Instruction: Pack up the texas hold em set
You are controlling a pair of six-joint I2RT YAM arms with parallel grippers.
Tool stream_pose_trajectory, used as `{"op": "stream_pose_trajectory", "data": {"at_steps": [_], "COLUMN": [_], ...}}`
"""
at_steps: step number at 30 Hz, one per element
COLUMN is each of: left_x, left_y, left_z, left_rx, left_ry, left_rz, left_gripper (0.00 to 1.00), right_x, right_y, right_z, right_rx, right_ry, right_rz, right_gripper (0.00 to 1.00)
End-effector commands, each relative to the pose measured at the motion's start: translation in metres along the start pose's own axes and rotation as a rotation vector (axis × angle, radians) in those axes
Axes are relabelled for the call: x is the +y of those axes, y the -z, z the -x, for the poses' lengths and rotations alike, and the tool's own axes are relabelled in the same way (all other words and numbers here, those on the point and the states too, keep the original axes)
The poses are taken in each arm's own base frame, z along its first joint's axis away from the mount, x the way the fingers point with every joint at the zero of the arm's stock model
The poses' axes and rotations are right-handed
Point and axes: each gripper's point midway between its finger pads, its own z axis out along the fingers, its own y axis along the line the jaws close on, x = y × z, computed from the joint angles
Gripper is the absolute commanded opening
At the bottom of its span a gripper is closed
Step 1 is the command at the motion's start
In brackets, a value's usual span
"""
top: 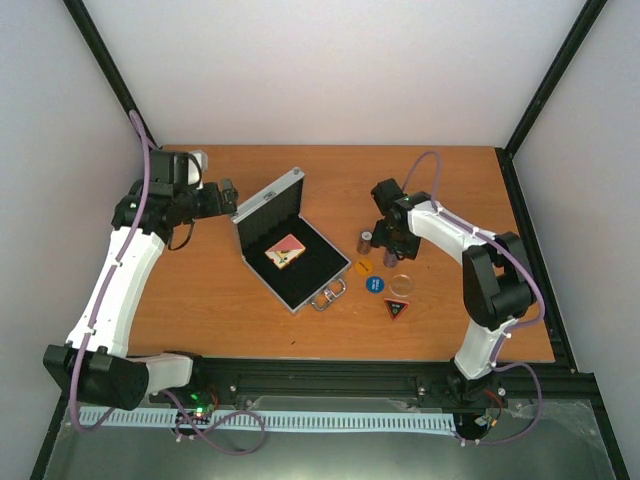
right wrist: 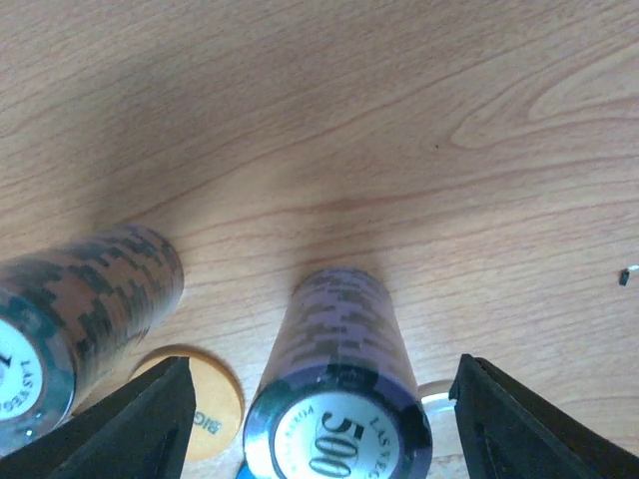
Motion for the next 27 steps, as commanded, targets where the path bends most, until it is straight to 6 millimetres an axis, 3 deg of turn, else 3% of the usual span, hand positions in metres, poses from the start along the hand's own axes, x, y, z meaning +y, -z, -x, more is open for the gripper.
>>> {"op": "stream_pose_trajectory", "data": {"at_steps": [1, 6, 20, 23, 27], "left_x": [-0.005, -0.004, 0.000, 0.001, 0.002], "left_y": [0.004, 0.003, 0.000, 0.000, 0.001], "left_z": [0.011, 0.010, 0.006, 0.004, 0.003], "left_rx": [-0.021, -0.018, -0.007, -0.004, -0.003], "left_ry": [-0.005, -0.007, -0.006, -0.007, -0.010], "left_rz": [-0.008, -0.003, 0.012, 0.015, 0.018], "left_gripper": [1.00, 1.00, 1.00, 1.00, 1.00], "right_x": [-0.004, -0.005, -0.007, -0.008, -0.008], "right_y": [-0.005, -0.008, -0.018, -0.020, -0.023], "right_z": [0.007, 0.003, -0.005, -0.005, -0.004], "right_rx": [0.011, 0.038, 0.075, 0.073, 0.077], "right_ry": [0.005, 0.002, -0.002, 0.000, 0.001], "right_rz": [-0.018, -0.011, -0.011, -0.016, -0.020], "right_gripper": [0.71, 0.58, 0.57, 0.44, 0.43]}}
